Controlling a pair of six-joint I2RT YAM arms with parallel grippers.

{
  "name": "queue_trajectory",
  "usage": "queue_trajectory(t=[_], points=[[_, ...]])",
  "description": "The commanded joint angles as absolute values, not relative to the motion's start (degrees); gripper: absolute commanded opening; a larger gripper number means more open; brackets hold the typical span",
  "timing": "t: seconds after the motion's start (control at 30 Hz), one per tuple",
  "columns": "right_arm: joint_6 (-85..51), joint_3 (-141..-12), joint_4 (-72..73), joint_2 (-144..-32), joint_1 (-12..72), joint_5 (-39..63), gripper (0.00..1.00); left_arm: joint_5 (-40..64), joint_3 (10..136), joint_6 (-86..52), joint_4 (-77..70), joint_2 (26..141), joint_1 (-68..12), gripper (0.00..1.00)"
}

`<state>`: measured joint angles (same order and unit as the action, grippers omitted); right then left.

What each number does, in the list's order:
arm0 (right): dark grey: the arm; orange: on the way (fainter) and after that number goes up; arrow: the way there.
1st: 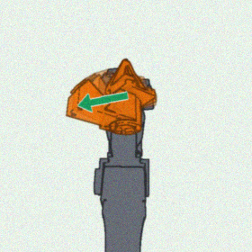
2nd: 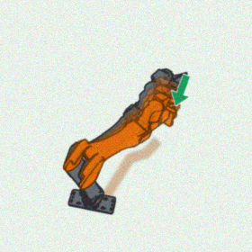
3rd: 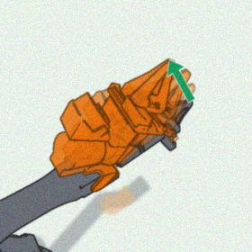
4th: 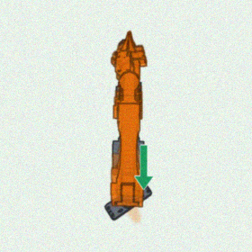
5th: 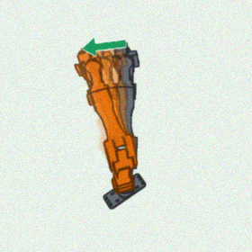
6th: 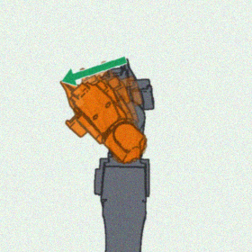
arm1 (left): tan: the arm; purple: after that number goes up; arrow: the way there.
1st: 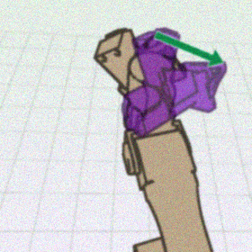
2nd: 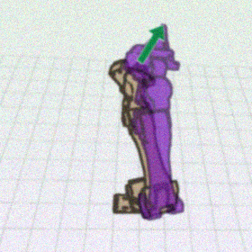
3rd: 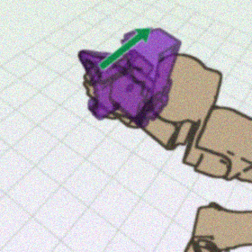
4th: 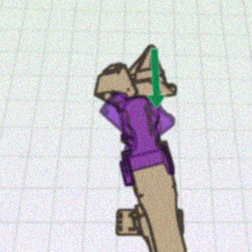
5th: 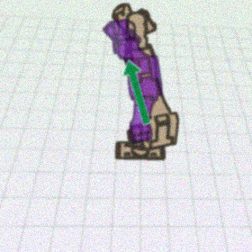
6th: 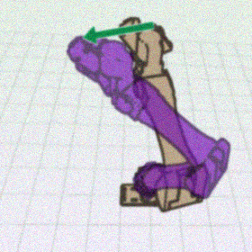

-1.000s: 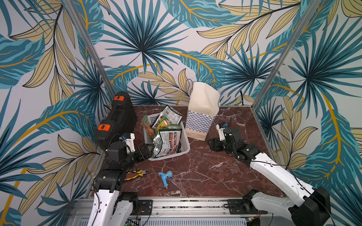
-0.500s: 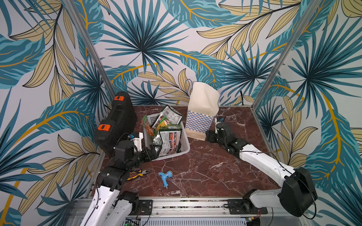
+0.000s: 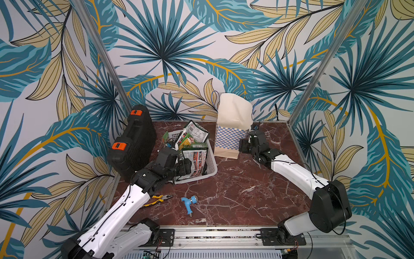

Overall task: Place the condiment packets inside the bag
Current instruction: Move the paper bag to the center of the board, then pick up the condiment packet from the storage box.

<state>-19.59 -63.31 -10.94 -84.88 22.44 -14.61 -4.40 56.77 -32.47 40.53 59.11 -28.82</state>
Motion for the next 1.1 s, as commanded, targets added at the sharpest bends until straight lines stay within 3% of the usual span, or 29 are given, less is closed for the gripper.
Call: queue_trajectory(t=[0.0,0.1,0.27,0.43,0.5,0.6,1.07], points=[[-19.3,-61.9,-14.9,-80.0,22.4,-9.2,0.78,-7.8,62.7,-29.2,41.5,62.7,-29.2,0.77],[-21.2,-58.8,-16.2,-74.9,22.4,-5.2,0.79,-8.6,65.3,-28.2,41.9,66.2,-29.3,0.73],[-24.5,-53.8,-18.5,-67.5,22.6,1.8,0.81,-7.8,68.7,-27.3,42.6,71.9,-29.7,0.55],[-24.5,-49.3,-21.4,-60.4,22.7,3.7,0.87,-10.2,72.0,-27.3,46.0,72.1,-30.5,0.12],[-24.3,-48.3,-22.4,-58.2,22.7,3.2,0.91,-11.0,73.0,-27.6,46.6,70.6,-30.5,0.0],[-24.4,-46.3,-23.2,-55.1,22.7,2.1,1.0,-10.8,75.8,-28.0,47.8,68.4,-30.4,0.0],[-26.8,-37.6,-26.1,-44.8,22.7,-5.4,1.0,-3.4,98.4,-27.6,46.1,66.6,-30.5,0.0]])
